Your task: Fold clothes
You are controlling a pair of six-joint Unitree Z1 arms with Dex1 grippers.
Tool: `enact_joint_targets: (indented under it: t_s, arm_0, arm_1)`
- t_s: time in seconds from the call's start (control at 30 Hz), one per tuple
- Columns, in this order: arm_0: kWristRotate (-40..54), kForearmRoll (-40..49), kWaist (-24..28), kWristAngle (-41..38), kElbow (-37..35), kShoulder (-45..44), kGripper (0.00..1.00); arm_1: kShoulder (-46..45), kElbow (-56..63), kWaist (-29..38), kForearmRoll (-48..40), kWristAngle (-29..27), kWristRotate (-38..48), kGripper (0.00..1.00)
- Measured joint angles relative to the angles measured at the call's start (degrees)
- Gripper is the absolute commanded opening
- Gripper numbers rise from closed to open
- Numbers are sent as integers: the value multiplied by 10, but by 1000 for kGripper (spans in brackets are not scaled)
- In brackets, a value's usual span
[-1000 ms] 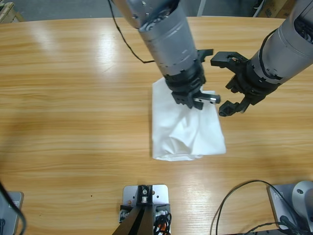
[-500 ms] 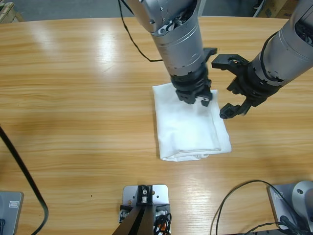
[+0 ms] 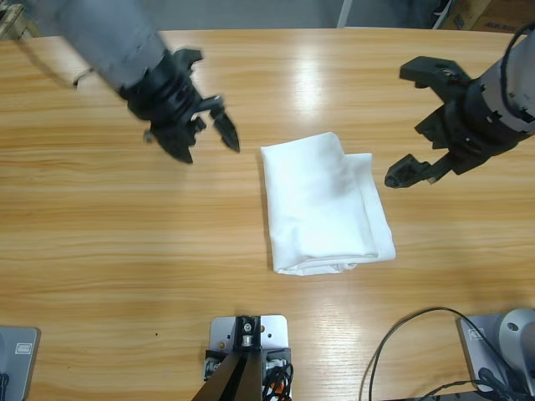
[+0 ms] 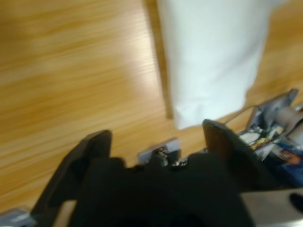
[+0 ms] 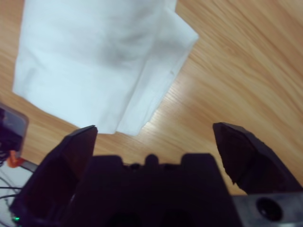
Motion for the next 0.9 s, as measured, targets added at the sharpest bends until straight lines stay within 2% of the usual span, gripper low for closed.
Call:
enact_joint_targets:
  t_s: [0.13,0.27,0.47,0.7,0.73,0.8,0.87,0.9]
  arm_0:
    - [-95,-217,6,-34,218,-50,968]
    - [-160,-394,1,-57,327,-54,968]
    - [-239,-565,-32,-63,350,-13,968]
    - [-261,-603,-53,-63,350,38,938]
    - [-261,-605,-54,-62,349,39,912]
    - [-261,-616,-59,-60,344,44,791]
    - [-261,-629,-69,-61,335,53,769]
    - [-263,-638,-75,-64,329,60,709]
  arm_1:
    - [-12,1,0,6,0,10,1000]
    - [-19,1,0,13,0,11,1000]
    - [-19,1,0,21,0,11,1000]
    - [-24,8,0,28,0,11,1000]
    - [-24,8,0,28,0,11,1000]
    - [-24,9,0,28,0,11,1000]
    - [-24,9,0,28,0,11,1000]
    - [-24,9,0,28,0,11,1000]
